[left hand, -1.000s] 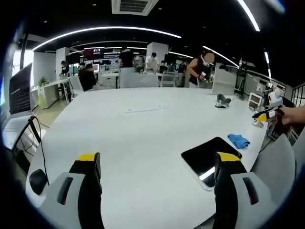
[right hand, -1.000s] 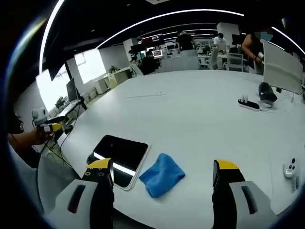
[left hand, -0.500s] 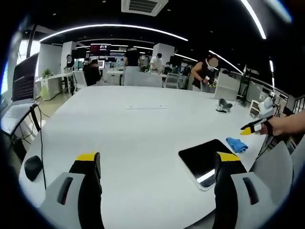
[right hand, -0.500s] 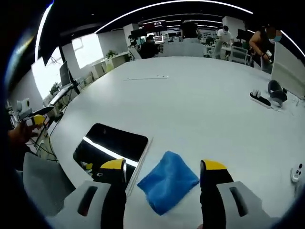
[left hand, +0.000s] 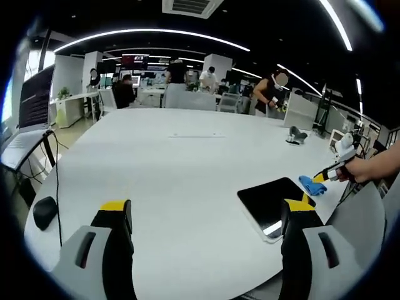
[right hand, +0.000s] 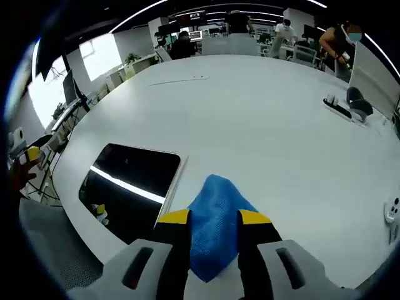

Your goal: Wipe the mirror surface with the cleaning cloth until all visible marks leave the cleaned area.

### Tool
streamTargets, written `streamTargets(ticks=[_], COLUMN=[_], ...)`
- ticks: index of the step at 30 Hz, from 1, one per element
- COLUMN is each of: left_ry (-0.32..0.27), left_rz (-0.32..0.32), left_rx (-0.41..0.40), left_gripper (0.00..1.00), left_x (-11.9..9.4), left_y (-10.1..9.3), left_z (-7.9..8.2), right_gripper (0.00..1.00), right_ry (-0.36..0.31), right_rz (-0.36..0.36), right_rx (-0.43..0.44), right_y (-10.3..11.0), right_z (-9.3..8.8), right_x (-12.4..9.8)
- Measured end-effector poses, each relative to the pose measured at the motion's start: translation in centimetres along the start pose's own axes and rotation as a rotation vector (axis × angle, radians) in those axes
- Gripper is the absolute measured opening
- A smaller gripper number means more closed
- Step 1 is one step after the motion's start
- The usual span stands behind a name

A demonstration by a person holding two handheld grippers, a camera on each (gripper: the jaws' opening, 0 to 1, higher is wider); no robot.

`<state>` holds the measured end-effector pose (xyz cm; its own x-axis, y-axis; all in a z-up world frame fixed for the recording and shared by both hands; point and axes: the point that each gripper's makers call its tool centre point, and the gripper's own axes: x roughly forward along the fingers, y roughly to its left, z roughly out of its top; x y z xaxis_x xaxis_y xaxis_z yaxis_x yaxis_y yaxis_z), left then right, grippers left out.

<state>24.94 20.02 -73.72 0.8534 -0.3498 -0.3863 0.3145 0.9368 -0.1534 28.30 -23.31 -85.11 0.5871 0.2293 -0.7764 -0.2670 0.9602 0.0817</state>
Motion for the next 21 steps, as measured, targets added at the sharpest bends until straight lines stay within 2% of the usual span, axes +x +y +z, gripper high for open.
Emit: streamTargets(ticks=[2,6,8,11,14,16,20,21], left_ry=[0.004,0.004,0.001,0.002,0.007,0.008,0.016,0.024], left_rz=[-0.003,-0.006,-0.005,-0.004,-0.008,-0.008,-0.016,-0.017], left_rx=[0.005,0.021,0.021,0.020,0.023,0.020,0.024,0.027], left_gripper=[0.99,0.99,0.99,0.99,0.99,0.99,0.99,0.99], left_x=[0.2,0.4,0.5,0.6,0.7,0.7,0.9,1.0], left_y=[-0.2,-0.4,-0.3,-0.2,-0.3,-0.2,-0.2,-0.1], left_z=[0.1,0.5,0.7,0.7,0.5,0.4,0.2,0.1], right_gripper=[0.20,0.19,0.17,0.11,0.12,0.07,0.05,0.04], right_ry=[0.004,0.018,0.032,0.043,0.038,0.052,0.065,0.069], right_rz=[-0.037,-0.036,-0.041,-0.067,-0.058,-0.084,-0.086,-0.089], right_rx=[0.019,0.007,-0.020,-0.007,0.138,0.091,0.048,-0.017], right_y=[-0.5,-0.2,0.1,-0.4,-0.3,-0.9,-0.7,-0.8], right_z=[-0.2,-0.7,-0.9,-1.0,-1.0,-1.2,-1.2,-1.1], right_x=[0.4,0.9,0.9,1.3,1.5,1.5,1.5,1.6])
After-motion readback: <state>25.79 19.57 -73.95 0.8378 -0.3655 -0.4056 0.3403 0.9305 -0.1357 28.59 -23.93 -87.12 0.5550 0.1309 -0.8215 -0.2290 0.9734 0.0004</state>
